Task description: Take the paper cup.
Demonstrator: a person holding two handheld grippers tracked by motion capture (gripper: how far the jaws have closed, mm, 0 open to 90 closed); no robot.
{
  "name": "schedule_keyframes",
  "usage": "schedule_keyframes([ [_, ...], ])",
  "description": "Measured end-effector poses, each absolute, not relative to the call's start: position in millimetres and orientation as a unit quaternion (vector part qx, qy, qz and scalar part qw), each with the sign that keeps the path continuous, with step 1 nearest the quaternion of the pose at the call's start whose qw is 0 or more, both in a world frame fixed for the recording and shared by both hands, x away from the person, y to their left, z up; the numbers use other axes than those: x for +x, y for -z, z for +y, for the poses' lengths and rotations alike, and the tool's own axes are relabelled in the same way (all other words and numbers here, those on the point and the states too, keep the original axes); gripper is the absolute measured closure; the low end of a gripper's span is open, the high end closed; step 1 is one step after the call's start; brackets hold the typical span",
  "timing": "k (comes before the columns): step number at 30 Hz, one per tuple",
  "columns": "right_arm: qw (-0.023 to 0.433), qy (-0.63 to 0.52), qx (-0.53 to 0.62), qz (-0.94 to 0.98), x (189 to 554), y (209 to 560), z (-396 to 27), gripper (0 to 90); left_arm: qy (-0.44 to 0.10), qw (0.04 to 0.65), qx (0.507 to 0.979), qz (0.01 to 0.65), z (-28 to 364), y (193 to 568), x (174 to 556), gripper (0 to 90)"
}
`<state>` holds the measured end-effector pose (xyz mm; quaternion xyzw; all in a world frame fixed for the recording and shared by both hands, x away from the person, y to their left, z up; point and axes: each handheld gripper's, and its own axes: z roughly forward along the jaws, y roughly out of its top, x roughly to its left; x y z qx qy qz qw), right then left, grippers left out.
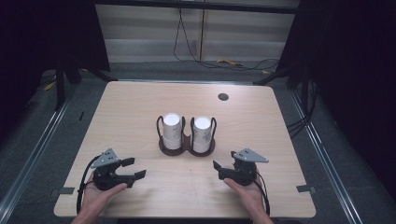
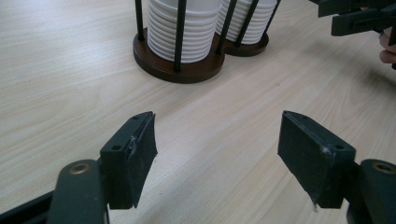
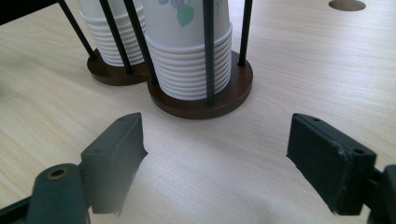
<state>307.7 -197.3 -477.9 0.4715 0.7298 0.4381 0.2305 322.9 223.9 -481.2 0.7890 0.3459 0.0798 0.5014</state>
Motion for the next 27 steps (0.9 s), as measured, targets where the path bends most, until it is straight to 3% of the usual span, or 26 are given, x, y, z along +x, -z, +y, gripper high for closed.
schedule_keyframes([
  [15,0.209,-0.47,0.421,0.747,313,468,-182,22.7,-0.079,0.493,0.793,0.349,221,482,324,34.0],
  [19,0.213,-0.46,0.402,0.762,314,463,-176,22.6,-0.069,0.49,0.796,0.349,222,485,326,37.5],
  [22,0.201,-0.469,0.395,0.764,316,456,-169,22.7,-0.061,0.501,0.787,0.355,224,485,325,46.7],
  [27,0.205,-0.478,0.382,0.764,318,449,-165,23.4,-0.053,0.519,0.776,0.354,226,480,323,46.7],
])
